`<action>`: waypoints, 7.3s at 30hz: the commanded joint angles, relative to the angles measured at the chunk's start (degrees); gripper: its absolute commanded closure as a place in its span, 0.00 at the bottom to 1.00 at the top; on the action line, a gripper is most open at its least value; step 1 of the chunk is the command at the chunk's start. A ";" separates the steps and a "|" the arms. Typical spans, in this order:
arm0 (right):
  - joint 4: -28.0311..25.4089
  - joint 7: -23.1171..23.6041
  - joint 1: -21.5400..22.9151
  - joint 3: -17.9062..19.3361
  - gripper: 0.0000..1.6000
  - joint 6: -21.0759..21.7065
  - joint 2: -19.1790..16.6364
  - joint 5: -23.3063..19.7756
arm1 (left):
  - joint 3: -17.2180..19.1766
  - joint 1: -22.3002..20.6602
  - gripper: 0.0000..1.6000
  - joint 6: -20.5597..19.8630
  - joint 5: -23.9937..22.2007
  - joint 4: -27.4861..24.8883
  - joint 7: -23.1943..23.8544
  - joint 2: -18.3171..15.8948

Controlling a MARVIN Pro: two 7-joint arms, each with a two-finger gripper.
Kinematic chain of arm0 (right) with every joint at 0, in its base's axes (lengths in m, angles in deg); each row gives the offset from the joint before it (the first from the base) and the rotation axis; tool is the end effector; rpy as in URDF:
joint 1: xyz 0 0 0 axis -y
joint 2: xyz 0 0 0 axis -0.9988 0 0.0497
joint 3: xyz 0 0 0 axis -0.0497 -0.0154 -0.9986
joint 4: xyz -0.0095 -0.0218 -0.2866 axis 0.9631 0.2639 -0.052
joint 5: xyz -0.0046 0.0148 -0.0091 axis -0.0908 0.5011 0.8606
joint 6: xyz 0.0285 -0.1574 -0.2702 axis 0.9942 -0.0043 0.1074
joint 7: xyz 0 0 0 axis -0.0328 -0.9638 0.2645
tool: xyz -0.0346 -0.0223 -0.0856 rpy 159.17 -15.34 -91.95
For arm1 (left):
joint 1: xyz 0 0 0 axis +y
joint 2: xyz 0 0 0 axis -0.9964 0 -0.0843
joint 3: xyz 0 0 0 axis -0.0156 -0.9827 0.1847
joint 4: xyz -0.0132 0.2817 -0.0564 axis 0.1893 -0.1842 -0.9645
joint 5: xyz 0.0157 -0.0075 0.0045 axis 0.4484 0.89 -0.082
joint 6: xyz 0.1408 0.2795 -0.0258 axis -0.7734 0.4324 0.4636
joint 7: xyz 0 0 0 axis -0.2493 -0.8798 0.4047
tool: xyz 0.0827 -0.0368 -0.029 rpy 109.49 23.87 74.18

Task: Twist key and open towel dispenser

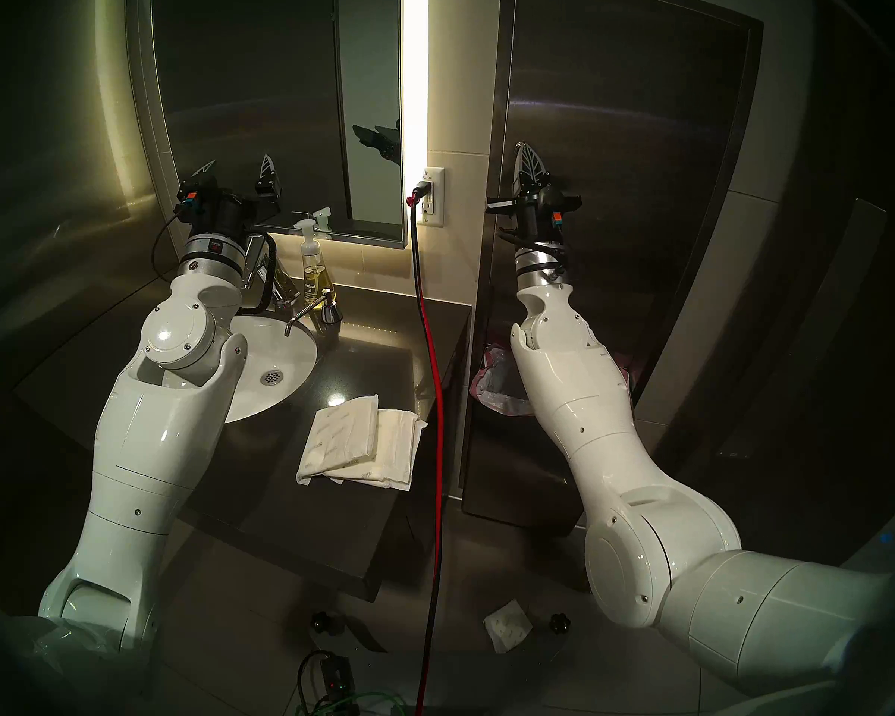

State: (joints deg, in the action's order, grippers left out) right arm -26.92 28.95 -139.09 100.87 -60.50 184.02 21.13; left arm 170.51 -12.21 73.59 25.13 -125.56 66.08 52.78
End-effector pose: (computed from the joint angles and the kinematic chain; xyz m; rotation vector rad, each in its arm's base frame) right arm 0.5608 0.0730 -0.1269 -0.9971 -0.1466 -2.8688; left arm 0.4668 0.1056 -0.0814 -1.5291 -0.0942 -2.6420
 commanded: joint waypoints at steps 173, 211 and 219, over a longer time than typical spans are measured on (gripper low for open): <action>-67.30 24.15 -60.38 38.69 0.00 31.83 -15.87 -25.81 | 0.10 -0.90 0.00 0.13 0.03 -0.39 0.39 0.38; -67.28 24.06 -60.44 38.65 0.00 31.74 -15.97 -25.89 | -4.90 -6.14 0.00 7.85 -9.20 0.60 28.35 -5.57; -67.28 24.05 -60.44 38.65 0.00 31.73 -15.98 -25.88 | -6.18 -6.82 0.36 9.12 -10.13 1.78 30.98 -5.04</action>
State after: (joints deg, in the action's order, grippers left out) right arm -93.58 53.13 -199.76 139.49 -28.65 168.10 -4.96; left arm 164.56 -16.75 81.32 15.79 -123.56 95.52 47.11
